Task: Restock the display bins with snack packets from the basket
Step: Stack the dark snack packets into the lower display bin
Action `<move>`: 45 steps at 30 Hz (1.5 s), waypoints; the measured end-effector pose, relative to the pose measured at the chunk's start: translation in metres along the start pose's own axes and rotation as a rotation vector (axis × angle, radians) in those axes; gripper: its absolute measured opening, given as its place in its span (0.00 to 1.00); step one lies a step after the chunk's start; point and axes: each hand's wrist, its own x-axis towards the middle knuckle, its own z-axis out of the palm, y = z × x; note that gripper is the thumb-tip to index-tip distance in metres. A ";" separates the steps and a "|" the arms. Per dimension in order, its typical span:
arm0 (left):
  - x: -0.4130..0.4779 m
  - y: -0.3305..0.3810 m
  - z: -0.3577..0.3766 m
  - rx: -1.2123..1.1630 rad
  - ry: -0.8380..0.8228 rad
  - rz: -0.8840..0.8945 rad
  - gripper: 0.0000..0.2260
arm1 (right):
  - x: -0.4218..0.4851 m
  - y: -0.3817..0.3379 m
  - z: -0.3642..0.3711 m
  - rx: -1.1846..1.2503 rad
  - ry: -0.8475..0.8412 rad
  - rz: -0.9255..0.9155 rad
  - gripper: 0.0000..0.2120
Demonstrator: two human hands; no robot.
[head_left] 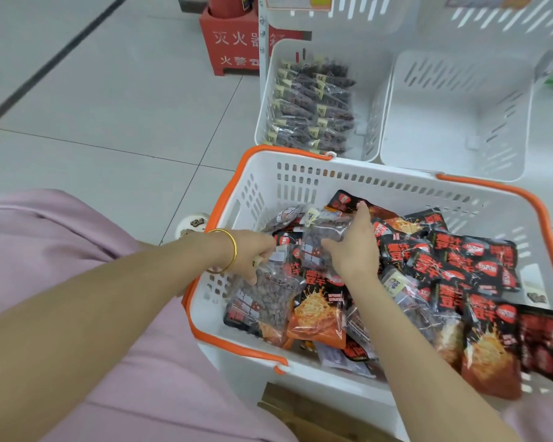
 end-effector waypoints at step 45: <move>0.116 0.024 -0.173 -0.827 0.822 0.229 0.30 | 0.143 -0.056 -0.122 0.571 0.149 -0.228 0.15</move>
